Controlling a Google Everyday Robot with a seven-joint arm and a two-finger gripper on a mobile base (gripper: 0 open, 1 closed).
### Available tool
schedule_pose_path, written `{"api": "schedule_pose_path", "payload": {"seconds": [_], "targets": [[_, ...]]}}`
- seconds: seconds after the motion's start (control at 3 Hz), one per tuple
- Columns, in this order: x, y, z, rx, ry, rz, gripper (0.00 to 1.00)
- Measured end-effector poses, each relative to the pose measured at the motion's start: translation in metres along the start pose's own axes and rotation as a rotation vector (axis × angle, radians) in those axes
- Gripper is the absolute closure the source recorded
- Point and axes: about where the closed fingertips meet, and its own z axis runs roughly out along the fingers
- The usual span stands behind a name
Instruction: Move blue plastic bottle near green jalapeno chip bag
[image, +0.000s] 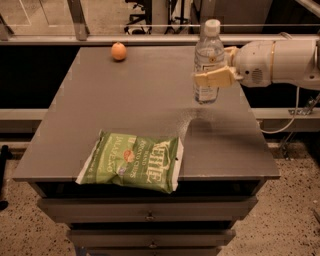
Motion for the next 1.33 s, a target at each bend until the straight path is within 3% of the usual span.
{"api": "schedule_pose_path", "payload": {"seconds": [0.33,1.0,1.33], "targets": [[0.018,0.027,-0.007,-0.029,-0.011,0.027,1.0],[0.04,0.06,-0.004,-0.062,-0.038,0.114,1.0],[0.048,0.074,0.002,-0.092,-0.037,0.142,0.86]]}}
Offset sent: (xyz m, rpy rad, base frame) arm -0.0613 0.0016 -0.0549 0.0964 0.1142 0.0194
